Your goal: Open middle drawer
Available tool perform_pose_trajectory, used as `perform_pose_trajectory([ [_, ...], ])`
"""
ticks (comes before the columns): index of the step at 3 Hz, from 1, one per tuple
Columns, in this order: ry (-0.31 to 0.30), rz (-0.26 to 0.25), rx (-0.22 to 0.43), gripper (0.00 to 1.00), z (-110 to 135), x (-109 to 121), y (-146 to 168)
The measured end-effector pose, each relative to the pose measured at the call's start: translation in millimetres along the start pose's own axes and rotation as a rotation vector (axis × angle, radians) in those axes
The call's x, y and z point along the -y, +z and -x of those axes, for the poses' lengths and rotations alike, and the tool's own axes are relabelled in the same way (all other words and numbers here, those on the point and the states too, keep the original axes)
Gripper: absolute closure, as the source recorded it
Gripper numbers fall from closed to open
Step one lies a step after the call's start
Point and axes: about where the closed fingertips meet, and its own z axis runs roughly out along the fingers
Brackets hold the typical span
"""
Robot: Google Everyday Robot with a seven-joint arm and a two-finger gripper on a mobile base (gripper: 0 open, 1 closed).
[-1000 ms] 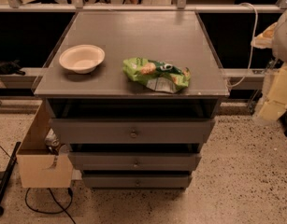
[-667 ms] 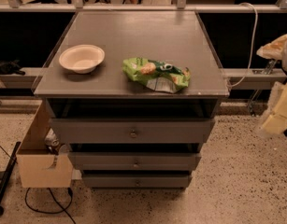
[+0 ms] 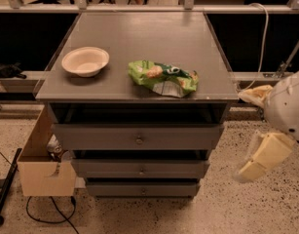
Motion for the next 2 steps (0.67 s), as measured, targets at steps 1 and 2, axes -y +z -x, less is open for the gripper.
perform_pose_trajectory([
  [1,-0.029,0.045,0.024,0.0,0.2,-12.0,41.2],
  [2,-0.063,0.076,0.02,0.0,-2.6,-26.2,75.8],
])
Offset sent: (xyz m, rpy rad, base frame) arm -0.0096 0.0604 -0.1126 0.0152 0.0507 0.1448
